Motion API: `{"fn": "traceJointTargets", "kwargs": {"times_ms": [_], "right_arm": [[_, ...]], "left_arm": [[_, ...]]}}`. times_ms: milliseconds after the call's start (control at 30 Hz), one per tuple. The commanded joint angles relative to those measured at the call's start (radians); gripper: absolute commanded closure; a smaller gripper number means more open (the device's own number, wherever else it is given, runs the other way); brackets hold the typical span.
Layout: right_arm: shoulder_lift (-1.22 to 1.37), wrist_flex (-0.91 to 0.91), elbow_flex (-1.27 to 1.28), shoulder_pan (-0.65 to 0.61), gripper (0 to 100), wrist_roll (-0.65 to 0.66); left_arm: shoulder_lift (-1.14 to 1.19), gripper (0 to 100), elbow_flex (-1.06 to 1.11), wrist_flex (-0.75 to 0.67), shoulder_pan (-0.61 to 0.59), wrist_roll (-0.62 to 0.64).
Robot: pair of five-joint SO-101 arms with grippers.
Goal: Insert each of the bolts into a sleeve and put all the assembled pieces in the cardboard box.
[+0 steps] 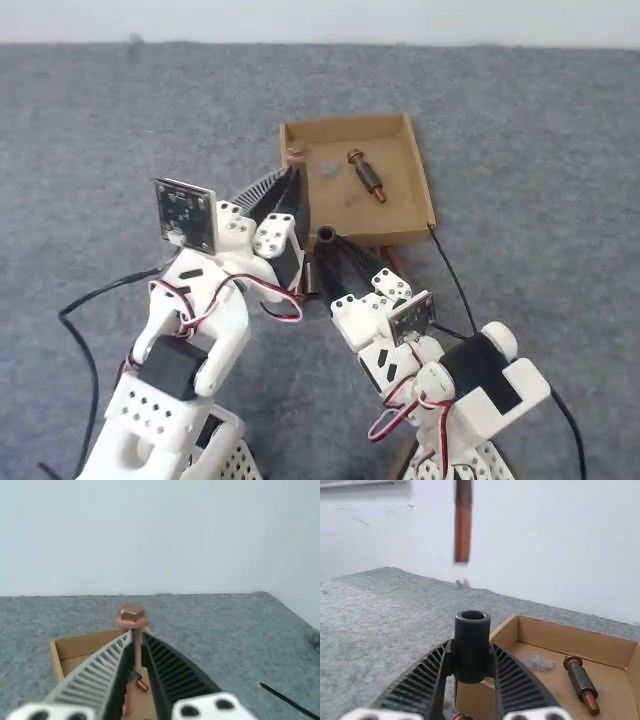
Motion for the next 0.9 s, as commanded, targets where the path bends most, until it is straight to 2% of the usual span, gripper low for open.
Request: {"fn": "traceJointTargets", "kwargs": {"times_ms": [0,100,333,433,533,667,767,867], "right_arm": [[-0.001,0.004,0.02,-0.008,99.2,-0.009],[-0.001,0.004,0.02,-0.008,99.2,-0.009],[-0.001,0.005,0.02,-0.004,99.2,-0.008],[-0.004,0.036,0.021,0.028,99.2,0.029],[-0.008,0.039,0.023,0.081,99.2,0.084],[-0.012,0.035,0.025,0.162,99.2,0.129],[-0.013,-0.002,0.025,0.22,99.2,0.164],[-0.013,-0.019,0.025,0.266,99.2,0.172]], "left_arm": [[-0.026,99,-0.062,0.005,0.052,-0.012],[-0.025,99,-0.061,0.005,0.057,-0.068],[-0.026,99,-0.062,0.005,0.049,-0.071],[0.015,99,-0.071,0.0,-0.035,-0.068],[0.173,99,-0.142,0.005,-0.112,-0.052],[0.456,99,-0.309,0.103,-0.184,0.089],[0.614,99,-0.417,0.181,-0.218,0.08],[0.68,99,-0.426,0.16,-0.235,0.052]]}}
